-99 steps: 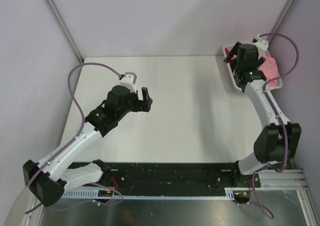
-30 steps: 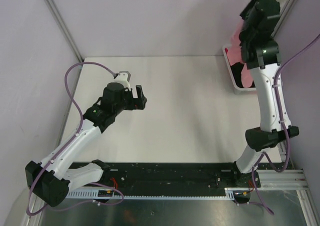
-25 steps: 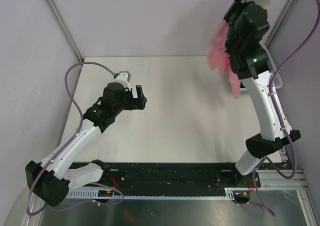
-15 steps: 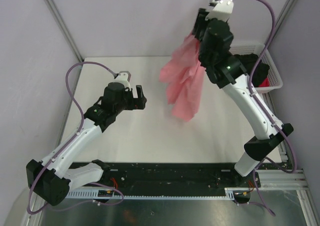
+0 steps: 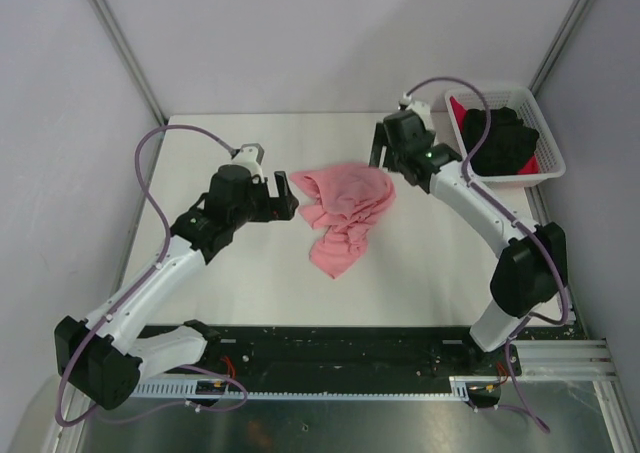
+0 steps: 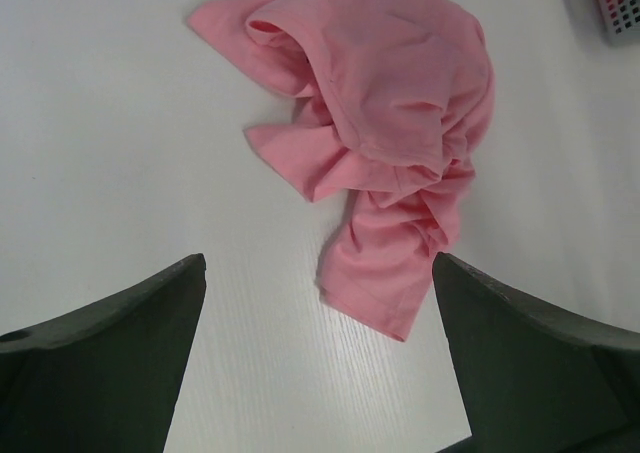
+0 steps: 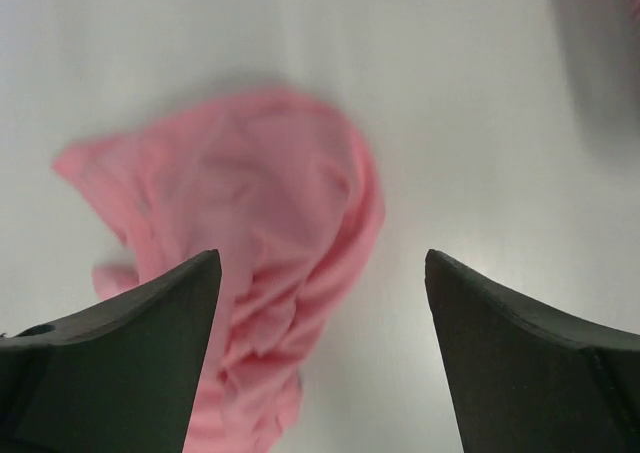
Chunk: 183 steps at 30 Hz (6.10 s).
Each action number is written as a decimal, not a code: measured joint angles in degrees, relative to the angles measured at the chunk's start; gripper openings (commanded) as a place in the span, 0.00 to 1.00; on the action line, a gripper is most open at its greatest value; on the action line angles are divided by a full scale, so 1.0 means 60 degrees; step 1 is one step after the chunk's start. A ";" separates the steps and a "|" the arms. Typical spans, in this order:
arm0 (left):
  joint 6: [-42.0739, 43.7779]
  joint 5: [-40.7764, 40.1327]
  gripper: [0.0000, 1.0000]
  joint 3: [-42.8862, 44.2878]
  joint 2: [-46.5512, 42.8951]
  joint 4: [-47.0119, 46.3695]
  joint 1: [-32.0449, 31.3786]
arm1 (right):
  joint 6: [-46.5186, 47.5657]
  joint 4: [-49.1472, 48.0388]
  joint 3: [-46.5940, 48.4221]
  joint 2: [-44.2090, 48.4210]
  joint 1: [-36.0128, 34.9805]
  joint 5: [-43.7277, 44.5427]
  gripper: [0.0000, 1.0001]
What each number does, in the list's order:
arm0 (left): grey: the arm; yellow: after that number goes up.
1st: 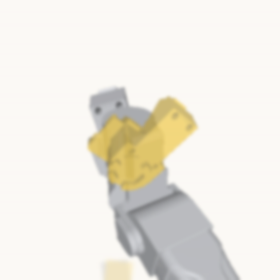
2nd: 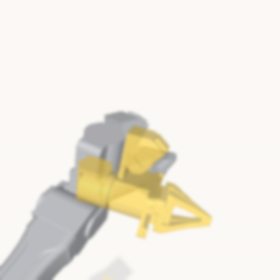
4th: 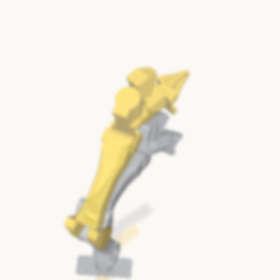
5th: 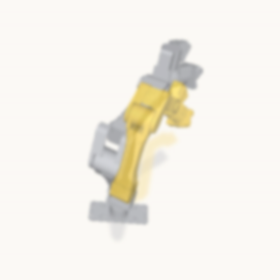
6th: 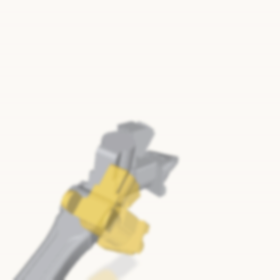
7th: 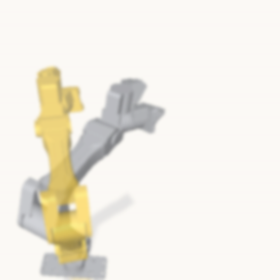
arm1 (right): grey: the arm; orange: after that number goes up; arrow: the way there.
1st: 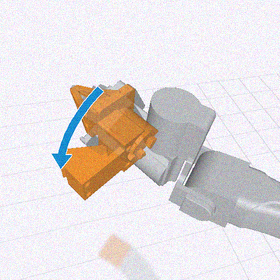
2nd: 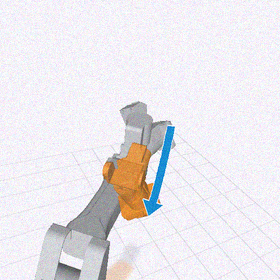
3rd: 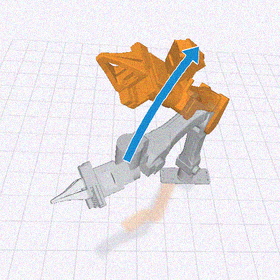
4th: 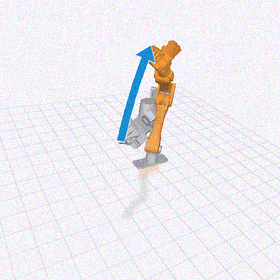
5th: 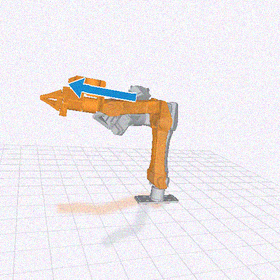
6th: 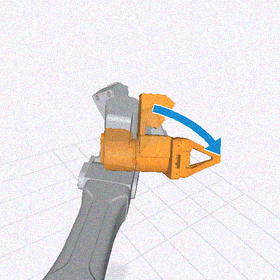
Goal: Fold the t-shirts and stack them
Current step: Move the tshirt to the center of the board, then flatten out the tshirt
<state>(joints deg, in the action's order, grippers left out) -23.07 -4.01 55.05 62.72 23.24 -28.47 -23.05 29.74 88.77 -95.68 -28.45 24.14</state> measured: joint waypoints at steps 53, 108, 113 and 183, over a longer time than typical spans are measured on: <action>-0.2233 0.1016 0.99 -0.2834 0.0379 -0.0849 -0.0426 | -0.0379 -0.0521 -0.0965 -0.2528 -0.2677 -0.0208 0.34; -0.3748 -0.1107 0.00 0.1300 0.3133 0.0503 0.2506 | -0.0331 0.1504 -0.1188 0.0350 0.2466 -0.2699 0.00; -0.3643 -0.1235 0.00 0.0412 0.2102 0.0721 0.2834 | -0.0510 0.1417 -0.2273 0.0659 0.2648 -0.2889 0.00; -0.2601 -0.1049 0.06 0.0954 0.5319 0.0874 0.3716 | -0.1402 0.0761 -0.2845 -0.2011 -0.2503 -0.0197 0.00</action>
<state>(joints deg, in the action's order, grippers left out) -38.68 -10.31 60.77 94.63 28.49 -6.17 -31.46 34.30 71.70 -107.74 -43.46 22.96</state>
